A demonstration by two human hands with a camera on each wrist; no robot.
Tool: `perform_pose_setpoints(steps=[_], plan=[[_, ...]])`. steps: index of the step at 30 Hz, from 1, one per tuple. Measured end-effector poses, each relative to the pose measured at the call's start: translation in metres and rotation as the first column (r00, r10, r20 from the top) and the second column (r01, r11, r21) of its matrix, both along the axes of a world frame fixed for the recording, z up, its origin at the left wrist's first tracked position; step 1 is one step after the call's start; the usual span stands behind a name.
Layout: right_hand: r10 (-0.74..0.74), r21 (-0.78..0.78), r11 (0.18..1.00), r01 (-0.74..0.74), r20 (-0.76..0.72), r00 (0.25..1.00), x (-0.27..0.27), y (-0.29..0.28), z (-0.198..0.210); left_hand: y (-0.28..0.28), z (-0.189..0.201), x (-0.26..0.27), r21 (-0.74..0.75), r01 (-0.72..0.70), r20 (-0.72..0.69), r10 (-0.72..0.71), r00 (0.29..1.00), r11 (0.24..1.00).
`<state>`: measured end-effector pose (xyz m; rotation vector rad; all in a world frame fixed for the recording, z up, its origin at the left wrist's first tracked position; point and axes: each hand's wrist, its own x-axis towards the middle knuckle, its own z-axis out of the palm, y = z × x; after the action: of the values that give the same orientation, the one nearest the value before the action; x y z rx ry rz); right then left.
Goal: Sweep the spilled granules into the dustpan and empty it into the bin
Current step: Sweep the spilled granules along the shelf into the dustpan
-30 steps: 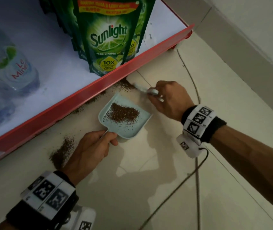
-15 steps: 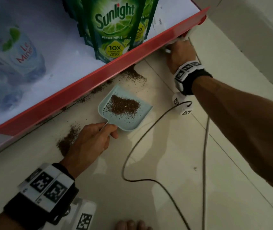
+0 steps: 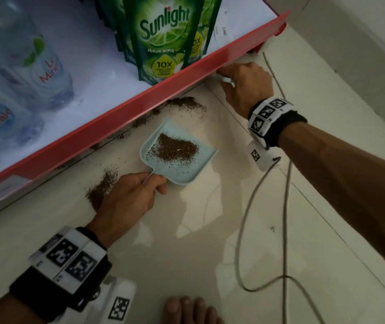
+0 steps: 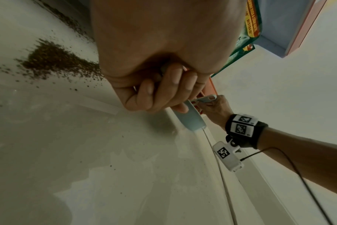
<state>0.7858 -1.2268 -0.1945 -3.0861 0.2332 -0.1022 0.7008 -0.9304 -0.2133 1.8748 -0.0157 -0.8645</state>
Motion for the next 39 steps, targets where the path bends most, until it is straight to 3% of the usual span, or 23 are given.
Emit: perform_pose_setpoints(steps=[3, 7, 10, 12, 14, 16, 19, 22, 24, 26, 28, 31, 35, 39], plan=[[-0.065, 0.046, 0.997, 0.068, -0.057, 0.996, -0.003, 0.003, -0.005, -0.003, 0.002, -0.001, 0.001, 0.011, 0.003, -0.011, 1.000, 1.000], [0.169, 0.170, 0.974, -0.148, -0.118, 0.979, -0.026, 0.035, -0.010, -0.003, 0.003, -0.003, -0.001, 0.021, 0.002, -0.021, 1.000, 1.000], [0.285, 0.223, 0.937, -0.270, -0.037, 0.958, -0.042, 0.044, -0.001, -0.002, 0.003, -0.005, -0.011, 0.029, 0.002, -0.029, 1.000, 1.000], [0.239, 0.250, 0.934, -0.255, 0.091, 0.967, -0.044, 0.036, 0.008, -0.002, 0.002, -0.005, -0.008, 0.024, 0.002, -0.024, 1.000, 1.000], [0.113, 0.211, 0.966, -0.147, 0.164, 0.980, -0.041, 0.018, 0.012, -0.003, 0.002, -0.005, -0.017, 0.021, -0.004, -0.021, 1.000, 1.000], [-0.078, 0.105, 0.992, 0.065, 0.119, 0.990, -0.036, -0.006, 0.014, -0.004, 0.002, -0.004, -0.026, 0.024, -0.011, -0.025, 1.000, 0.999], [-0.298, -0.009, 0.955, 0.298, -0.036, 0.954, -0.042, -0.020, 0.009, -0.007, 0.003, -0.003, -0.031, 0.023, -0.016, -0.023, 1.000, 0.999], [-0.199, 0.028, 0.978, 0.205, -0.129, 0.971, -0.066, 0.008, 0.000, -0.010, 0.004, -0.003, -0.036, 0.038, -0.016, -0.039, 0.999, 0.999], [-0.051, 0.177, 0.981, 0.075, -0.140, 0.989, -0.084, 0.035, 0.001, -0.011, 0.005, -0.003, -0.036, 0.042, -0.020, -0.042, 0.999, 0.998], [0.016, 0.333, 0.943, 0.002, -0.051, 0.999, -0.093, 0.051, 0.008, -0.012, 0.003, -0.002, -0.019, 0.044, -0.022, -0.044, 0.999, 0.999], [-0.021, 0.376, 0.927, -0.002, 0.057, 0.998, -0.089, 0.050, 0.017, -0.012, 0.002, -0.001, -0.013, 0.049, -0.015, -0.049, 0.999, 0.999], [-0.141, 0.240, 0.966, 0.100, 0.162, 0.977, -0.064, 0.015, 0.024, -0.012, 0.001, 0.002, -0.011, 0.037, -0.012, -0.037, 0.999, 0.999], [-0.350, 0.011, 0.937, 0.350, -0.010, 0.937, -0.051, -0.028, 0.012, -0.012, 0.000, 0.006, -0.029, 0.013, -0.030, -0.014, 0.999, 1.000], [-0.186, 0.043, 0.981, 0.191, -0.106, 0.977, -0.082, 0.006, -0.008, -0.011, 0.000, 0.007, -0.041, 0.015, -0.029, -0.016, 0.999, 0.999]])
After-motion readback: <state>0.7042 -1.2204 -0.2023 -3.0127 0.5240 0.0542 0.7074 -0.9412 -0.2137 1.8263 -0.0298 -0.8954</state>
